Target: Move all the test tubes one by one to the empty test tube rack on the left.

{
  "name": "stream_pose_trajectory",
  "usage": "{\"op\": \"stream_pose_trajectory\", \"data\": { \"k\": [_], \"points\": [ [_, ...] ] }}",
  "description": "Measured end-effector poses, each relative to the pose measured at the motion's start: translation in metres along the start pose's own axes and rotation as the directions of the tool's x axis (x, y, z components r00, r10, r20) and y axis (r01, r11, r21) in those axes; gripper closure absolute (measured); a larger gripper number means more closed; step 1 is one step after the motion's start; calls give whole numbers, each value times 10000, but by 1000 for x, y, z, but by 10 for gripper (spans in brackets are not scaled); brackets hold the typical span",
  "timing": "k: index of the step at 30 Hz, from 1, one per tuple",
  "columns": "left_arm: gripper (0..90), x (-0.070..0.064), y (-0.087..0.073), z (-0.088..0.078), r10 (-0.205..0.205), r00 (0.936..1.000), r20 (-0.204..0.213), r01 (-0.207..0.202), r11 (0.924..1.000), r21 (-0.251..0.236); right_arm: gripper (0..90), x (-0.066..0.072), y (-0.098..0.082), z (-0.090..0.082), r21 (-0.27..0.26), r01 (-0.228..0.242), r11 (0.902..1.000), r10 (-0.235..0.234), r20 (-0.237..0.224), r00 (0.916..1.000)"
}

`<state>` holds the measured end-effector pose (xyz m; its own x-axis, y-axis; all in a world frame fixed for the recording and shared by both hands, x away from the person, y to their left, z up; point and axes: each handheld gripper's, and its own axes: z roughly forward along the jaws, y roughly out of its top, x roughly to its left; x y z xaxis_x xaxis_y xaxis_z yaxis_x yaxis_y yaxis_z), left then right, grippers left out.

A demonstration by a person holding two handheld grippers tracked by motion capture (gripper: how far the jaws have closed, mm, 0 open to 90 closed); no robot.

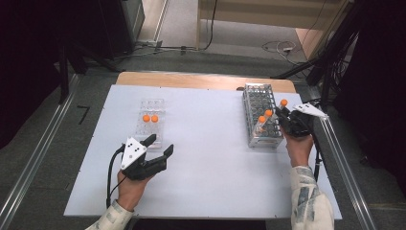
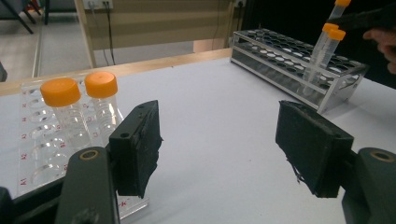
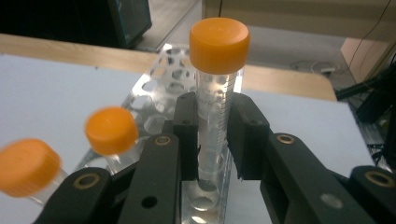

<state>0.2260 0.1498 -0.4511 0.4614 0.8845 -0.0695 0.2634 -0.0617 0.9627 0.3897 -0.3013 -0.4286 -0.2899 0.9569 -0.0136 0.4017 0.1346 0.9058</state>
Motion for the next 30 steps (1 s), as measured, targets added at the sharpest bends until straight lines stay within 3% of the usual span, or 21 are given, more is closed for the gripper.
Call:
{"op": "stream_pose_trajectory", "data": {
  "k": [7,14,22,30],
  "points": [
    [309,0,0,0,-15,10000,20,15,10000,4,722,2,16,-31,-637,4,9980,-7,-49,10000],
    [309,-2,0,0,51,10000,30,-51,10000,7,722,12,8,-62,-759,157,9970,-181,-316,9993],
    [309,-5,0,2,103,9998,140,-103,9999,33,722,35,-11,-89,-654,143,9978,-227,-1287,9914],
    [309,-8,0,1,156,9996,255,-156,9999,9,722,56,-21,-96,-470,311,9984,-408,-2215,9743]
  ]
}}
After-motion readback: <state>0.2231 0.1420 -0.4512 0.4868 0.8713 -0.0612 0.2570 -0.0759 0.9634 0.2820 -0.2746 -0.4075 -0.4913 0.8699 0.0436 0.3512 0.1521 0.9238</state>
